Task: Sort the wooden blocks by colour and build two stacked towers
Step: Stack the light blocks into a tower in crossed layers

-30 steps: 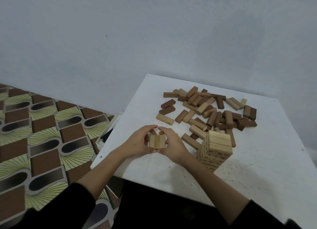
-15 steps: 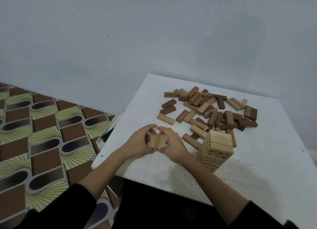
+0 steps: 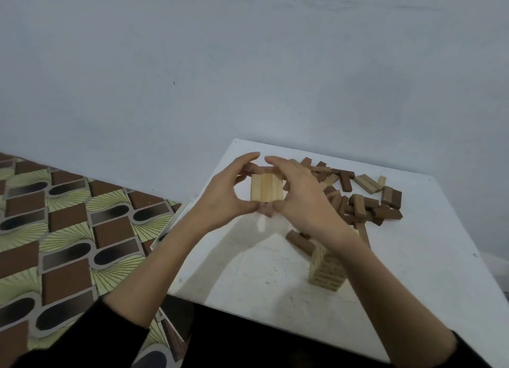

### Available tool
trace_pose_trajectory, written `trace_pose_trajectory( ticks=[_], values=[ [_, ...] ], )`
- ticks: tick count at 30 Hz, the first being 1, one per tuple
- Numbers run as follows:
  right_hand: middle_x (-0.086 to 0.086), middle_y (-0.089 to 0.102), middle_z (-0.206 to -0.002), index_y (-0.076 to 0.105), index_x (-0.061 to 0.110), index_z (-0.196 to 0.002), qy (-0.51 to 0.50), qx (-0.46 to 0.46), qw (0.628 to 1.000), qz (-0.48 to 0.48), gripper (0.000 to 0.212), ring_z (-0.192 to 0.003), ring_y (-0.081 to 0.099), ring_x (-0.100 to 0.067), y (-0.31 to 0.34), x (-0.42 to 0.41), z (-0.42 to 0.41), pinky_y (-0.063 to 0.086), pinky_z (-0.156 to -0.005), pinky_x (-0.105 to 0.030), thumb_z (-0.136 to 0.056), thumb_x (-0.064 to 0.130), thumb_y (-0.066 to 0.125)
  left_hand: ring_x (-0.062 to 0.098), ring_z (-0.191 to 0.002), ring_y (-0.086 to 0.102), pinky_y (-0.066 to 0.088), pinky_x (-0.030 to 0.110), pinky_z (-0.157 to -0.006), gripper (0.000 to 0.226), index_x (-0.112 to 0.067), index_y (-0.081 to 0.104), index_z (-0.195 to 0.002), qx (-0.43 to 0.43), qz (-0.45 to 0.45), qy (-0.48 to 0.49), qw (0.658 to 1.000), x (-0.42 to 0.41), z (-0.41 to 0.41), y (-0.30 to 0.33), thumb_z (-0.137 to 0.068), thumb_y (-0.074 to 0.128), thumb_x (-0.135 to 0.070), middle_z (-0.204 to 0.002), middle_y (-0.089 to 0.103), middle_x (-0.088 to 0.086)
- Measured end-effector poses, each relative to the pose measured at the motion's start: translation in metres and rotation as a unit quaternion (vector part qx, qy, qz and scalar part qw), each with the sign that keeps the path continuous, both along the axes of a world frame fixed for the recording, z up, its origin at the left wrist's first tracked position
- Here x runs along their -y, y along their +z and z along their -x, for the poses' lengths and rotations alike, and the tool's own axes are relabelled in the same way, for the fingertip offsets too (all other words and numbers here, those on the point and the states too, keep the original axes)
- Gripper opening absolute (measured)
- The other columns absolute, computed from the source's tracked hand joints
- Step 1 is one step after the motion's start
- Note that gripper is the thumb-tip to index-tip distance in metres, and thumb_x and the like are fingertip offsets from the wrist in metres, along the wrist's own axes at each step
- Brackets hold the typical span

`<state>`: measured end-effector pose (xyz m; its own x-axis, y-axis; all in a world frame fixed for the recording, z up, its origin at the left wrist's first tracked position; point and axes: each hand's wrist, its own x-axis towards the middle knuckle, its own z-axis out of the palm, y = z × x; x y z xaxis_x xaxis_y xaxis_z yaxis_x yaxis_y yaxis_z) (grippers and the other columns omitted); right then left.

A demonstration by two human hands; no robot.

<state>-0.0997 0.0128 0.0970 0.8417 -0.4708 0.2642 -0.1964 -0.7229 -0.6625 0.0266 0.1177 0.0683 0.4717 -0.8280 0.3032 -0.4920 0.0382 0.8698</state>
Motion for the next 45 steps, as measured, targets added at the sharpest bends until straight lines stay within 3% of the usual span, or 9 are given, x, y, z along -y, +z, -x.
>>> trace_pose_trajectory(
  ticks=[2, 4, 8, 13, 20, 25, 29, 35, 45],
  values=[
    [0.002, 0.051, -0.118, 0.043, 0.021, -0.137, 0.005, 0.003, 1.000, -0.024, 0.079, -0.103, 0.049, 0.000, 0.015, 0.010, 0.018, 0.041, -0.084, -0.011, -0.069, 0.003, 0.077, 0.007, -0.109, 0.055, 0.042, 0.017, -0.099, 0.083, -0.021, 0.043, -0.136, -0.002, 0.008, -0.017, 1.000, 0.010, 0.011, 0.010, -0.065, 0.082, -0.001, -0.114, 0.061, -0.003],
    [0.005, 0.053, -0.112, 0.045, 0.022, -0.134, -0.001, -0.004, 0.999, -0.048, 0.077, -0.084, 0.050, 0.013, 0.024, 0.020, 0.038, 0.038, -0.070, -0.002, -0.067, 0.001, 0.078, 0.006, -0.104, 0.056, 0.048, 0.016, -0.090, 0.082, -0.026, 0.044, -0.133, -0.005, 0.005, -0.033, 0.999, 0.020, 0.026, 0.016, -0.065, 0.083, -0.004, -0.111, 0.060, -0.007],
    [0.010, 0.058, -0.106, 0.050, 0.027, -0.129, -0.018, -0.034, 0.999, -0.038, 0.073, -0.086, 0.054, -0.007, 0.025, 0.035, 0.080, 0.045, -0.071, -0.013, -0.065, 0.011, 0.083, 0.004, -0.104, 0.057, 0.046, 0.013, -0.089, 0.083, -0.032, 0.041, -0.134, 0.012, -0.015, -0.077, 0.997, 0.040, 0.058, 0.011, -0.067, 0.082, -0.005, -0.110, 0.060, -0.008],
    [0.007, 0.059, -0.114, 0.048, 0.028, -0.131, -0.052, -0.061, 0.993, -0.081, 0.073, -0.105, 0.053, -0.006, 0.005, 0.045, 0.117, 0.044, -0.087, -0.018, -0.068, 0.011, 0.081, -0.005, -0.094, 0.053, 0.041, 0.005, -0.080, 0.087, -0.028, 0.039, -0.140, 0.035, -0.063, -0.118, 0.990, 0.054, 0.085, 0.005, -0.067, 0.085, -0.016, -0.114, 0.059, -0.006],
    [0.009, 0.056, -0.113, 0.044, 0.026, -0.134, -0.043, -0.071, 0.993, -0.084, 0.075, -0.109, 0.050, -0.006, -0.012, 0.049, 0.134, 0.034, -0.085, -0.002, -0.070, 0.012, 0.080, -0.001, -0.102, 0.053, 0.041, 0.013, -0.093, 0.090, -0.028, 0.034, -0.143, 0.063, -0.101, -0.154, 0.981, 0.058, 0.095, -0.002, -0.068, 0.084, -0.020, -0.116, 0.058, -0.006],
    [0.010, 0.053, -0.117, 0.040, 0.026, -0.137, -0.042, -0.088, 0.992, -0.075, 0.077, -0.113, 0.047, -0.007, -0.019, 0.051, 0.136, 0.035, -0.095, -0.021, -0.072, 0.018, 0.080, 0.005, -0.111, 0.052, 0.039, 0.022, -0.101, 0.090, -0.025, 0.033, -0.144, 0.085, -0.119, -0.163, 0.976, 0.057, 0.096, -0.004, -0.070, 0.083, -0.021, -0.118, 0.057, -0.004],
    [0.011, 0.049, -0.124, 0.035, 0.027, -0.141, -0.037, -0.107, 0.992, -0.059, 0.082, -0.116, 0.040, -0.005, -0.021, 0.052, 0.138, 0.034, -0.100, -0.024, -0.072, 0.025, 0.080, 0.007, -0.117, 0.049, 0.039, 0.030, -0.106, 0.091, -0.028, 0.032, -0.144, 0.082, -0.125, -0.162, 0.975, 0.056, 0.095, -0.009, -0.069, 0.084, -0.022, -0.121, 0.055, -0.005],
    [0.009, 0.048, -0.124, 0.034, 0.025, -0.142, -0.037, -0.103, 0.993, -0.052, 0.083, -0.116, 0.038, -0.005, -0.022, 0.053, 0.139, 0.031, -0.094, -0.021, -0.072, 0.020, 0.080, 0.007, -0.120, 0.048, 0.038, 0.035, -0.107, 0.093, -0.027, 0.033, -0.145, 0.082, -0.126, -0.162, 0.975, 0.058, 0.093, -0.017, -0.068, 0.085, -0.024, -0.121, 0.056, -0.007],
    [0.012, 0.045, -0.122, 0.029, 0.029, -0.142, -0.025, -0.119, 0.992, -0.042, 0.085, -0.116, 0.031, -0.005, -0.023, 0.052, 0.134, 0.027, -0.093, -0.023, -0.073, 0.020, 0.078, 0.007, -0.119, 0.047, 0.038, 0.026, -0.105, 0.092, -0.029, 0.033, -0.144, 0.091, -0.126, -0.155, 0.976, 0.060, 0.094, -0.019, -0.068, 0.084, -0.021, -0.119, 0.055, -0.008]
  ],
)
